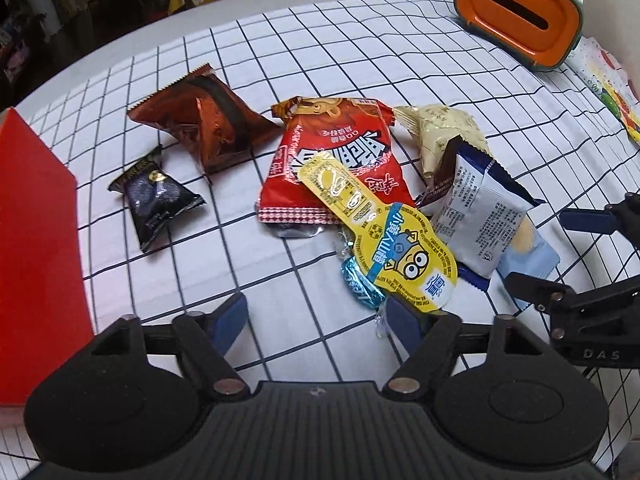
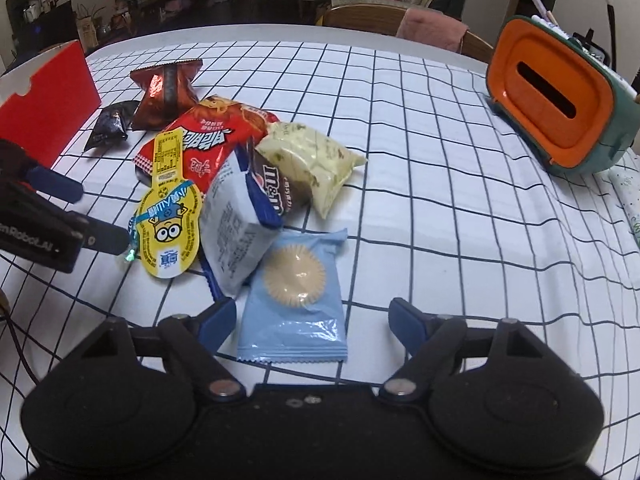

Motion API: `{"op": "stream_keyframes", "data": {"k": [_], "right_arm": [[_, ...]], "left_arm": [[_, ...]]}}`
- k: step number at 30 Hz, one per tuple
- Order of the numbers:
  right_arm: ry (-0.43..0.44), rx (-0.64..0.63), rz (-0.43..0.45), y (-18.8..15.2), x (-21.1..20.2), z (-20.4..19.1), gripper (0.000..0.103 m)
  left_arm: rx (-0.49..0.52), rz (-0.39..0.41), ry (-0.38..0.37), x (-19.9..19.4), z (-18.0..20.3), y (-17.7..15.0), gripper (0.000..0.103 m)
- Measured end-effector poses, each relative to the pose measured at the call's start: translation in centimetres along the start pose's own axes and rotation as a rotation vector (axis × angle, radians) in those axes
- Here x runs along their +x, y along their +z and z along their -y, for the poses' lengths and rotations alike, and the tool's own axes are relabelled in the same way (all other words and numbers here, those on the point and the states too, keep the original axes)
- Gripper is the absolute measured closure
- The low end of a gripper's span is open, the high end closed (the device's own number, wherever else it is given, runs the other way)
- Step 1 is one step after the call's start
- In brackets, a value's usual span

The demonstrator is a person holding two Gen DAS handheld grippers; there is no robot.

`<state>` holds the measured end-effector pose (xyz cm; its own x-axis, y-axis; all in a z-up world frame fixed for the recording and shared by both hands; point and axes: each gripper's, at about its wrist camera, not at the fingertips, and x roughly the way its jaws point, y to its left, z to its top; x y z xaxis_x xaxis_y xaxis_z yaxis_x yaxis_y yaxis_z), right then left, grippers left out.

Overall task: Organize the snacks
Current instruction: 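Grasp the blue wrapped candy with the left tool while the right tool grasps the blue cookie pack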

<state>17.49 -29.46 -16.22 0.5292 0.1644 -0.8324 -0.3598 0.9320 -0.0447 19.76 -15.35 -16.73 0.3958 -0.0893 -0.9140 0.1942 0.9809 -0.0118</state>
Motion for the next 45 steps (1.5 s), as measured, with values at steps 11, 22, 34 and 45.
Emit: {"op": "stream_keyframes", "data": {"k": [11,22,34,45], "right_arm": [[0.001,-0.027,0.022,0.5,1.1,-0.4,0.029],[0.024,0.011,0.043,0.8,1.5,-0.4,0.046],[-0.001,0.061,0.051,-0.3,0.1,0.2,0.056],[0.009,0.123,0.086,-0.7,-3.6,-0.3,0.056]], "left_arm": [[-0.031,-0.016,-0.049,0.8,0.1,1.0,0.047],[-0.132,-0.041,-0.107,1.5,-1.8,2.2,0.067],[-0.104,-0.044,-0.083,1.3,-2.0,1.8,0.091],[-0.115,-0.017,-0.085,-1.6,-3.6,-0.2,0.091]]}}
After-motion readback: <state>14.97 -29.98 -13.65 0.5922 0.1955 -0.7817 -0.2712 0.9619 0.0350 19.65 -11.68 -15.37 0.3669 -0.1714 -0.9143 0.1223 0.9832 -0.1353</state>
